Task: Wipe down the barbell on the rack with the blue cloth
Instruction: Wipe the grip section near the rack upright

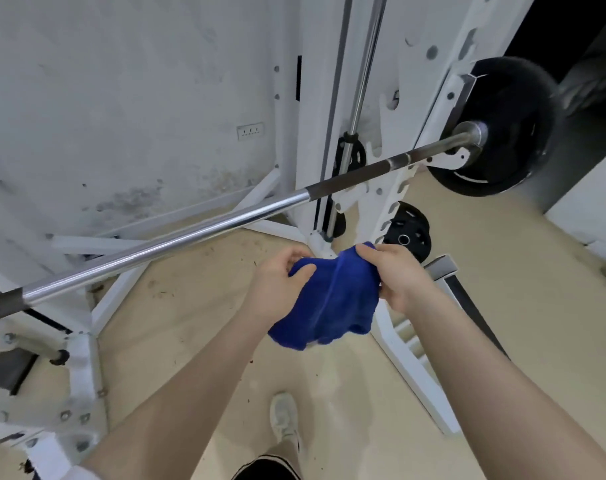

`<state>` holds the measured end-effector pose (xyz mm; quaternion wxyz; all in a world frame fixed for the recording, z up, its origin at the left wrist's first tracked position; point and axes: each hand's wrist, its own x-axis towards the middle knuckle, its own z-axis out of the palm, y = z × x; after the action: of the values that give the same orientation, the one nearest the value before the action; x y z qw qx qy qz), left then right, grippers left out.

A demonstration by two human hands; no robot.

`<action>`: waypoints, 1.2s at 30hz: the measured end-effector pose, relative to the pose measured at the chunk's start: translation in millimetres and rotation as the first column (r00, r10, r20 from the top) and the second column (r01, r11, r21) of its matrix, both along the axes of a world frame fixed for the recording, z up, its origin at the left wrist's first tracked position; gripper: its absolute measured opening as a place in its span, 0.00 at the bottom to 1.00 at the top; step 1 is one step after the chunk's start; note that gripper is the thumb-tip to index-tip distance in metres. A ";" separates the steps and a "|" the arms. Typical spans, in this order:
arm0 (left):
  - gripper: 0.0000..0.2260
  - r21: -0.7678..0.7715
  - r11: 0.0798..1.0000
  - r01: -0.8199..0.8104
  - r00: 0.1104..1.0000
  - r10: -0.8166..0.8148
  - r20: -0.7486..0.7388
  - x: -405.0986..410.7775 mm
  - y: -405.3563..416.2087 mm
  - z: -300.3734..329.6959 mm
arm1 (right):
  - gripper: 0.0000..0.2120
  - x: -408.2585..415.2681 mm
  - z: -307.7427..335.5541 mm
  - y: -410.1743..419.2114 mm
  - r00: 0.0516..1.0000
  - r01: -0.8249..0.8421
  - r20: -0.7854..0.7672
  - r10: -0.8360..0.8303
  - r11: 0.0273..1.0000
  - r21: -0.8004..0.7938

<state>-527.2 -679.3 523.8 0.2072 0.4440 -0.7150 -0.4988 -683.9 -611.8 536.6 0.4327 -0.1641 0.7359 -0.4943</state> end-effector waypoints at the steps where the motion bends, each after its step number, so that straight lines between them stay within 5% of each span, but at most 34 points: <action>1: 0.07 -0.040 0.999 -0.031 1.000 0.031 0.001 -10.3 -10.4 -0.2 | 0.09 -8.3 5.3 -2.7 0.982 0.113 0.160 -0.099 0.991 -0.078; 4: 0.08 -0.097 0.991 -0.090 0.994 0.084 -0.064 -38.5 -46.8 6.6 | 0.12 -32.0 21.3 -22.2 0.930 0.332 0.238 -0.279 0.918 -0.218; 7: 0.08 -0.218 0.974 -0.066 0.998 0.060 -0.032 -59.9 -83.1 21.4 | 0.21 -39.2 41.6 -49.7 0.916 0.173 -0.312 -0.252 0.950 -0.261; 9: 0.11 -0.334 0.942 -0.004 0.998 0.027 0.063 -69.0 -106.0 26.3 | 0.22 -36.8 47.7 -70.9 0.756 -0.077 -0.639 -0.142 0.950 -0.302; 11: 0.13 -0.426 0.901 0.088 0.980 -0.001 0.201 -74.2 -125.2 26.2 | 0.23 -34.3 41.2 -96.7 0.613 -0.404 -0.787 0.069 0.884 -0.237; 14: 0.13 -0.441 0.858 0.264 0.905 -0.062 0.422 -77.1 -141.1 18.9 | 0.27 -49.6 2.2 -133.9 0.089 -0.630 -0.902 0.421 0.725 0.277; 16: 0.11 -0.410 0.852 0.324 0.839 -0.058 0.542 -78.4 -142.4 13.9 | 0.30 -61.8 -23.4 -146.7 -0.093 -0.629 -0.844 0.527 0.626 0.460; 20: 0.11 -0.353 0.866 0.353 0.766 -0.051 0.641 -84.3 -143.1 10.1 | 0.20 -71.3 -38.1 -167.3 -0.199 -0.617 -0.905 0.377 0.669 0.414; 25: 0.12 -0.328 0.904 0.275 0.786 -0.015 0.618 -86.9 -142.8 12.4 | 0.17 -80.6 -14.4 -190.7 -0.214 -0.671 -0.816 0.537 0.526 0.522; 32: 0.10 -0.337 0.927 0.164 0.802 0.074 0.593 -87.4 -132.5 16.0 | 0.11 -102.0 -11.4 -195.8 -0.212 -0.456 -0.802 0.559 0.669 0.587; 34: 0.11 -0.344 0.928 0.143 0.794 0.100 0.600 -90.0 -129.4 16.1 | 0.03 -79.1 -21.0 -189.3 -0.321 -0.474 -0.823 0.469 0.672 0.568; 36: 0.09 -0.336 0.934 0.122 0.788 0.115 0.604 -93.2 -127.5 15.7 | 0.06 -73.0 -28.3 -179.6 -0.289 -0.562 -0.848 0.443 0.639 0.525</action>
<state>-620.4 -806.8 539.6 0.0396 0.5351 -0.8224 -0.1888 -756.9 -791.4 508.3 -0.0433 -0.7647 0.6422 -0.0310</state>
